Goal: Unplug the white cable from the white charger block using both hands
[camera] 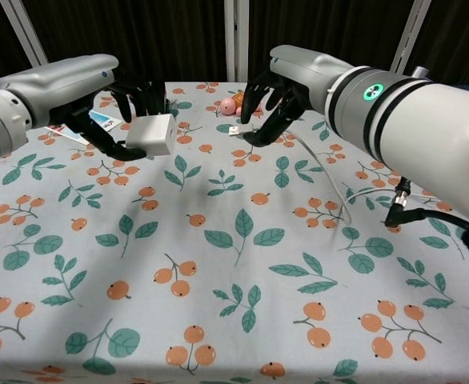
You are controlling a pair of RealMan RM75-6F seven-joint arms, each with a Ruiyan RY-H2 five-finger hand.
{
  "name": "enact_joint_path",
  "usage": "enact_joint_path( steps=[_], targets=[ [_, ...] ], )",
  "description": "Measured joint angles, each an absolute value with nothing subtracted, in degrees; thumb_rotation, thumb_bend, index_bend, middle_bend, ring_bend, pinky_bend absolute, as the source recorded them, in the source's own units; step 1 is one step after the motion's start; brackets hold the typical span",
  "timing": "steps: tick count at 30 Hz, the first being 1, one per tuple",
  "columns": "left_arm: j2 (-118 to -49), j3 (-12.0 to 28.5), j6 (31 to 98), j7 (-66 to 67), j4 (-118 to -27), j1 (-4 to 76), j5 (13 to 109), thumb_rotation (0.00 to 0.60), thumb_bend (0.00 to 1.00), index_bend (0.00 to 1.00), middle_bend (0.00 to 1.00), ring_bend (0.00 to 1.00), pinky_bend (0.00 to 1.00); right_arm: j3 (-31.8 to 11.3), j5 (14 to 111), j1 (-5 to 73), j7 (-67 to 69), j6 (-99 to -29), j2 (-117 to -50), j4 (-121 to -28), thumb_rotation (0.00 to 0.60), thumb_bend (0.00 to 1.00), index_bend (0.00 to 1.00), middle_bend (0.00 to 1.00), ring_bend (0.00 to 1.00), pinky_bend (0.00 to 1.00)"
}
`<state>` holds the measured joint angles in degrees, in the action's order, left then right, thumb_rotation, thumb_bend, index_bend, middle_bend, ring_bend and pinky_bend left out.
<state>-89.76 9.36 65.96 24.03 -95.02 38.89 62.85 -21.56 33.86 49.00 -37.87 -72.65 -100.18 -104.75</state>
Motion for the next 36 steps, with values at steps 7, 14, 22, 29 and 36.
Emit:
enact_joint_path(
  steps=[7, 14, 22, 29, 36],
  targets=[
    [-90.4, 7.2, 64.0, 25.0, -88.2, 38.4, 62.3, 0.600, 0.31, 0.50, 0.47, 0.28, 0.10, -20.0, 30.8, 48.5, -37.8, -69.2, -97.2, -102.3, 0.600, 0.31, 0.71, 0.26, 0.22, 0.22],
    [-89.8, 6.0, 57.6, 26.0, -87.4, 39.0, 58.5, 0.600, 0.26, 0.29, 0.25, 0.11, 0.07, -17.7, 28.1, 49.0, -37.8, -65.3, -97.4, -96.2, 0.600, 0.26, 0.41, 0.15, 0.09, 0.10],
    [-88.0, 6.4, 57.2, 25.5, -89.1, 39.1, 57.3, 0.600, 0.16, 0.16, 0.17, 0.07, 0.04, -16.0, 27.1, 49.1, -38.3, -63.3, -94.8, -96.0, 0.600, 0.07, 0.00, 0.00, 0.00, 0.00],
    [-81.4, 7.4, 65.6, 21.1, -92.0, 35.0, 61.7, 0.600, 0.16, 0.16, 0.18, 0.06, 0.03, -15.0, 37.7, 45.2, -34.7, -67.6, -87.3, -102.1, 0.600, 0.12, 0.00, 0.00, 0.00, 0.00],
    [-72.7, 5.9, 77.3, 10.9, -91.7, 25.2, 68.7, 0.600, 0.16, 0.19, 0.18, 0.06, 0.02, -9.2, 54.9, 36.2, -27.4, -73.1, -73.0, -108.5, 0.600, 0.13, 0.00, 0.00, 0.00, 0.00]
  ],
)
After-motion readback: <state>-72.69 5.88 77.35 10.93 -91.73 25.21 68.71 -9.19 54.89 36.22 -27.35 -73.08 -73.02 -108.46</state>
